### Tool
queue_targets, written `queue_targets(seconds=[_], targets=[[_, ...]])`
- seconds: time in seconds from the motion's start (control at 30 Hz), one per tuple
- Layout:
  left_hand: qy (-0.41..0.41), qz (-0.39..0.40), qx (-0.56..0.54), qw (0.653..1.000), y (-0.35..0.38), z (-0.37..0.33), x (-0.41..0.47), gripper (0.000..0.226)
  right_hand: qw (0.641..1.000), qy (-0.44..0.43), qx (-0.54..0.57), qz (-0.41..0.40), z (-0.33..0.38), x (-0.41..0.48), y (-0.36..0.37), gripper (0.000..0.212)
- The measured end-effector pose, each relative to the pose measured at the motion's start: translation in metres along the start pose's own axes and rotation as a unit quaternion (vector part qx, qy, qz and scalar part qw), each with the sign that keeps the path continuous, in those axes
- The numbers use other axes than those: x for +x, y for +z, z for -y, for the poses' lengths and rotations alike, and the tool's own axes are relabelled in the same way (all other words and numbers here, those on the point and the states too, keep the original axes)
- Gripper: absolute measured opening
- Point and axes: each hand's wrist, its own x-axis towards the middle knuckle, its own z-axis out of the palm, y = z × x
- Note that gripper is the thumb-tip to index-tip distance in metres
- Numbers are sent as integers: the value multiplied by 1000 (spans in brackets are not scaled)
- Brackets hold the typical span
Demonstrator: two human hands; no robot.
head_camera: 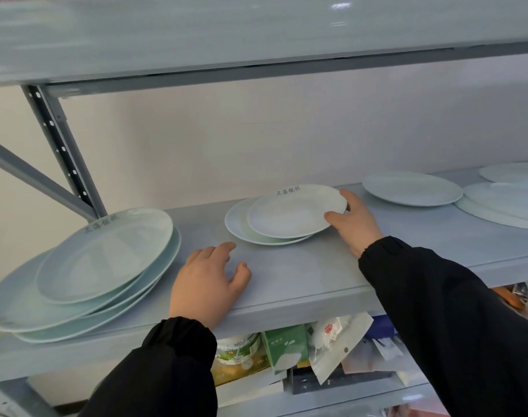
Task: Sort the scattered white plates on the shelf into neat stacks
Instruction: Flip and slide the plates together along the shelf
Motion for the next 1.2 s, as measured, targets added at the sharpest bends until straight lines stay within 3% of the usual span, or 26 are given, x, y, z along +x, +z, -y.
queue_targets(seconds=[0.4, 0.47, 0.57, 0.73, 1.2], targets=[[-5, 5, -6, 1000, 1, 1, 1, 49, 1000, 13, 2, 20, 2, -3, 0, 78], [-7, 4, -10, 1000, 1, 1, 1, 46, 999, 12, -3, 31, 6, -7, 0, 69], [-6, 2, -9, 1000, 0, 0, 1, 49, 999, 9, -15, 43, 9, -9, 1, 40], [-3, -4, -10, 1000, 1, 0, 0, 54, 999, -2, -26, 38, 7, -8, 0, 46], [-22, 22, -26, 999, -4, -4, 2, 46, 1000, 1, -10, 1, 14, -11, -2, 30]])
